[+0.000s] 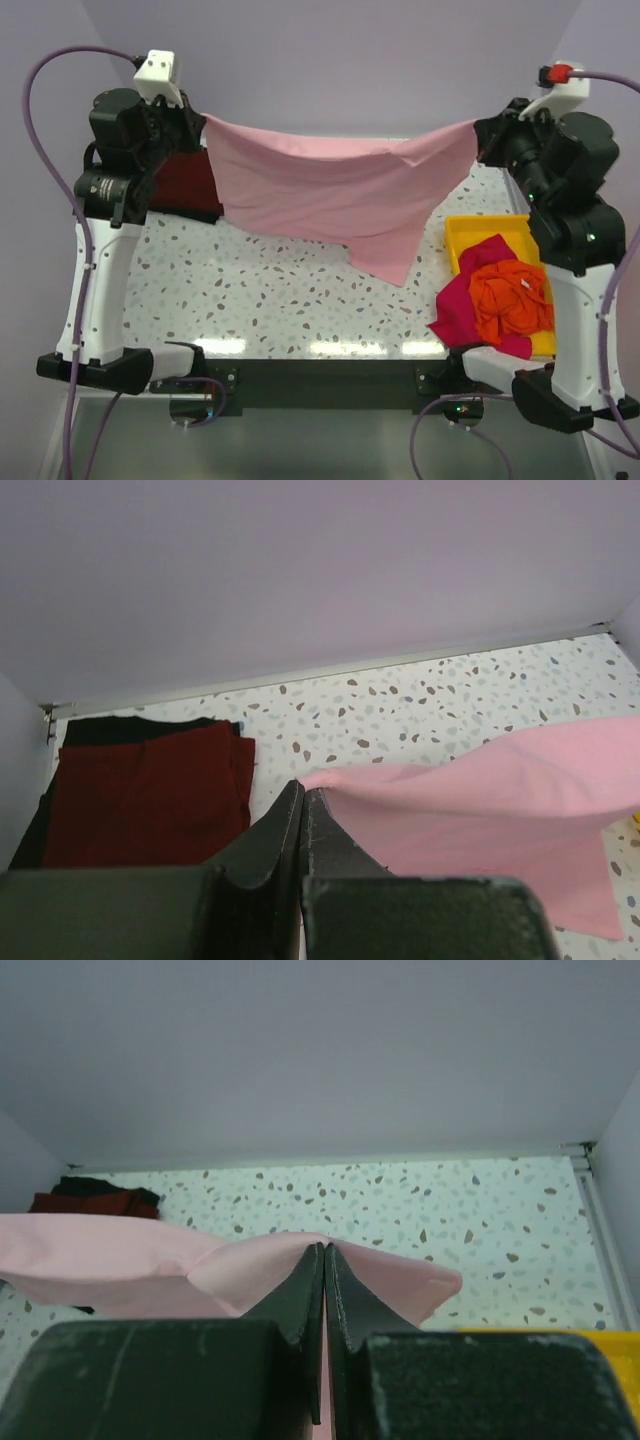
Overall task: Fold and stack the t-shirts
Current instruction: Flatten the tshirt out
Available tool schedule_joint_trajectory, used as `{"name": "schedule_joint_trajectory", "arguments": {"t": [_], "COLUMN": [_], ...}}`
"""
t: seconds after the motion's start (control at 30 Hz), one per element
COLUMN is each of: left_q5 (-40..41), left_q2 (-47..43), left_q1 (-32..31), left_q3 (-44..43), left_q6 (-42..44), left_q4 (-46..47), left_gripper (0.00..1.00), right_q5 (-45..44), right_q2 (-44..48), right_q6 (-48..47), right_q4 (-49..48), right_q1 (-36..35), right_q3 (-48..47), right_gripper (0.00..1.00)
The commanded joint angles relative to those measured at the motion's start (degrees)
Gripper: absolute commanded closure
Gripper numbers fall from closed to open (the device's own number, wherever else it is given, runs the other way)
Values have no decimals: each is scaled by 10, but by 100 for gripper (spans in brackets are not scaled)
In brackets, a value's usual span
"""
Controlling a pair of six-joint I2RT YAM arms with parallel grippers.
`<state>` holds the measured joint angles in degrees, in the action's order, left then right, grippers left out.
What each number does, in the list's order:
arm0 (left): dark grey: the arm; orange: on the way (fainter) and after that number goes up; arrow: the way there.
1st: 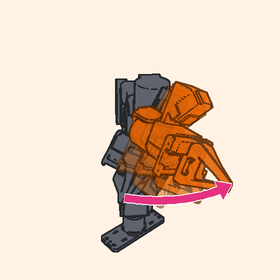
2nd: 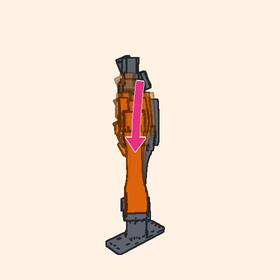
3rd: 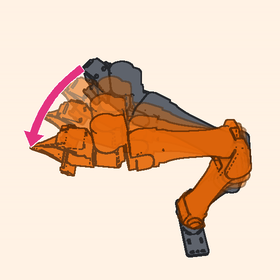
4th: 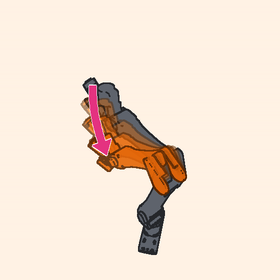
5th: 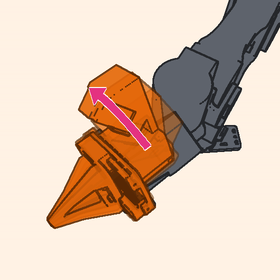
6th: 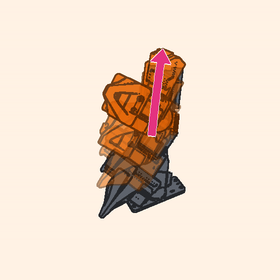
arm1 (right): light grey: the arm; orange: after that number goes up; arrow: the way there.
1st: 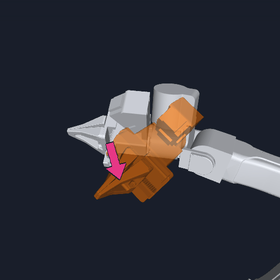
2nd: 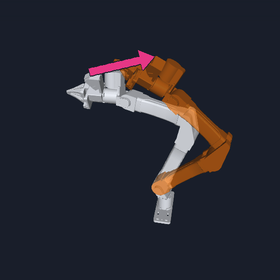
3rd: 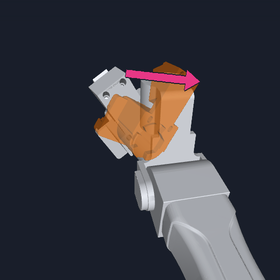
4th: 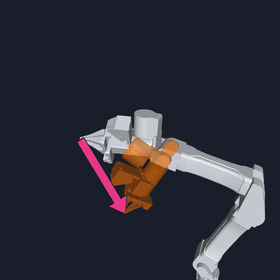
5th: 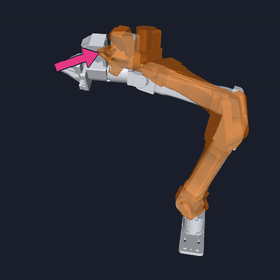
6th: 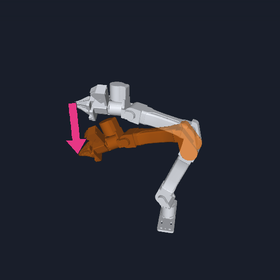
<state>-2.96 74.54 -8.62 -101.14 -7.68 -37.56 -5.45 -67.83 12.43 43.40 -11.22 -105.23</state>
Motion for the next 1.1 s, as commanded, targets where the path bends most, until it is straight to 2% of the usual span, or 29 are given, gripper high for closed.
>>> {"name": "schedule_joint_trajectory", "arguments": {"t": [0.0, 0.2, 0.4, 0.5, 0.67, 0.87, 1.07], "left_q5": [-77, -98, -96, -100, -104, -79, -52], "left_q2": [-38, -84, -113, -114, -61, -8, 29], "left_q1": [5, 5, 5, 5, 5, 5, 5], "left_q3": [-54, -110, -153, -158, -143, -87, -89], "left_q6": [59, 68, 57, 41, 13, 4, 8], "left_q4": [-40, -66, -83, -77, -74, -41, -39], "left_gripper": [100, 100, 100, 100, 100, 100, 100], "right_q5": [-14, -2, 9, 11, -23, -23, -6], "right_q2": [51, 103, 111, 108, 86, 46, 9], "right_q6": [-38, -61, -74, -74, -83, -74, -63], "right_q4": [2, 11, 30, 28, 15, -24, -37], "right_q1": [1, 1, 1, 1, 1, 1, 1], "right_q3": [-61, -125, -211, -224, -174, -95, -96], "right_gripper": [100, 100, 100, 100, 100, 100, 100]}}
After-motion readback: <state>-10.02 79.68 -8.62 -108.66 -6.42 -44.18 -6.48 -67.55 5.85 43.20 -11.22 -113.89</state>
